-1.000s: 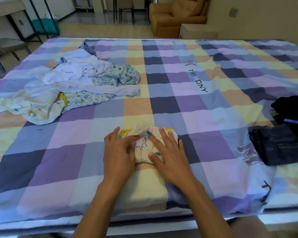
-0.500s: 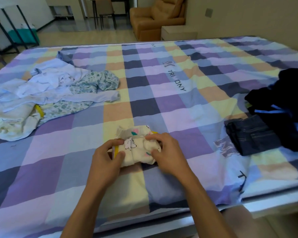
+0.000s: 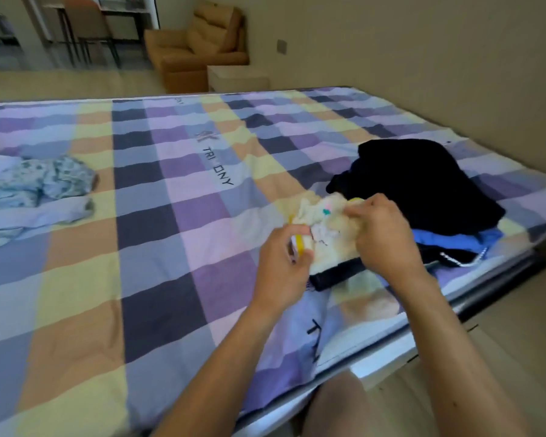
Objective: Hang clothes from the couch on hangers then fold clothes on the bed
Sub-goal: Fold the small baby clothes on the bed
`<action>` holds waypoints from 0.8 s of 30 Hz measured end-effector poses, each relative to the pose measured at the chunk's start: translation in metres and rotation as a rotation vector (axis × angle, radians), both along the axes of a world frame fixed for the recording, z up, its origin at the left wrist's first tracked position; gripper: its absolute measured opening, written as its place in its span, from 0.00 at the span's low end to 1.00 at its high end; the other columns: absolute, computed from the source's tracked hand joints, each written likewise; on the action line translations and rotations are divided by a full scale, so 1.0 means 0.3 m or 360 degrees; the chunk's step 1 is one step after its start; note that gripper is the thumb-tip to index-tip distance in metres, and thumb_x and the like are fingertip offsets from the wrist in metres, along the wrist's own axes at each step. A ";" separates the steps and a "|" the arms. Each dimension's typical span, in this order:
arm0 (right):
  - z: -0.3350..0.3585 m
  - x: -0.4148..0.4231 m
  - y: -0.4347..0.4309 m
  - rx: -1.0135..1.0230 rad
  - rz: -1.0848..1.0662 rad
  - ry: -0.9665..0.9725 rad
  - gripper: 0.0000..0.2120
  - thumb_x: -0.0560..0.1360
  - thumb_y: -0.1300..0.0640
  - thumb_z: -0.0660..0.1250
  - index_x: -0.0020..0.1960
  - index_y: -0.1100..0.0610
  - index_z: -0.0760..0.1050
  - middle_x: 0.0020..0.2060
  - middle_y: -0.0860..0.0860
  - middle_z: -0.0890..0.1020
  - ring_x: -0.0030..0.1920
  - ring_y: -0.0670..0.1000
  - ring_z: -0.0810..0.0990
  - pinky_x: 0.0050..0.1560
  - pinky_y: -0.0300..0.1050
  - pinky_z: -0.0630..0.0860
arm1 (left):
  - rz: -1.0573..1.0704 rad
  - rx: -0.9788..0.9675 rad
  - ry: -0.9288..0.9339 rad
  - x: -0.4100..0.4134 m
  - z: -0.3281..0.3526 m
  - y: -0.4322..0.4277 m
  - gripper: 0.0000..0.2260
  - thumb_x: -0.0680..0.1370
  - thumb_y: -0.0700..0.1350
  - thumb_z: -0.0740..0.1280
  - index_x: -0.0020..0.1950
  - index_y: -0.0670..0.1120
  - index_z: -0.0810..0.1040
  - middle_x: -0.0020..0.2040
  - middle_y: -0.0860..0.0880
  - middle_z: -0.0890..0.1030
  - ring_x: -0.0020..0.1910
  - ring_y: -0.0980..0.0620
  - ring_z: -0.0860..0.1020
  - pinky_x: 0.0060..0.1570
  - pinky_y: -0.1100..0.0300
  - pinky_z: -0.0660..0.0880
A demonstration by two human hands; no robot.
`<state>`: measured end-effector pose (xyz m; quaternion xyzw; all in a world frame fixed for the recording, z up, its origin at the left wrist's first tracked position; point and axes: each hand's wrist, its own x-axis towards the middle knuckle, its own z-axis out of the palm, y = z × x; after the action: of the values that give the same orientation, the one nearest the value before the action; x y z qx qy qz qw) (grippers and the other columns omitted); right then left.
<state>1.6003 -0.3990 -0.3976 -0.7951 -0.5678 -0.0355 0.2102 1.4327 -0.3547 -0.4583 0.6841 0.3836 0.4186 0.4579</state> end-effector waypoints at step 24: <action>-0.253 -0.051 0.024 -0.0178 0.0303 0.0241 0.26 0.76 0.42 0.57 0.72 0.46 0.74 0.73 0.51 0.72 0.73 0.55 0.69 0.71 0.56 0.67 | 0.0533 0.0296 0.1241 -0.091 0.017 0.077 0.23 0.76 0.45 0.69 0.69 0.46 0.67 0.68 0.42 0.72 0.65 0.38 0.70 0.56 0.47 0.70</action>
<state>1.5848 -0.3919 -0.4736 -0.7485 -0.6243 0.0763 0.2102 1.4055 -0.3315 -0.4534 0.7578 0.5940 0.2302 0.1410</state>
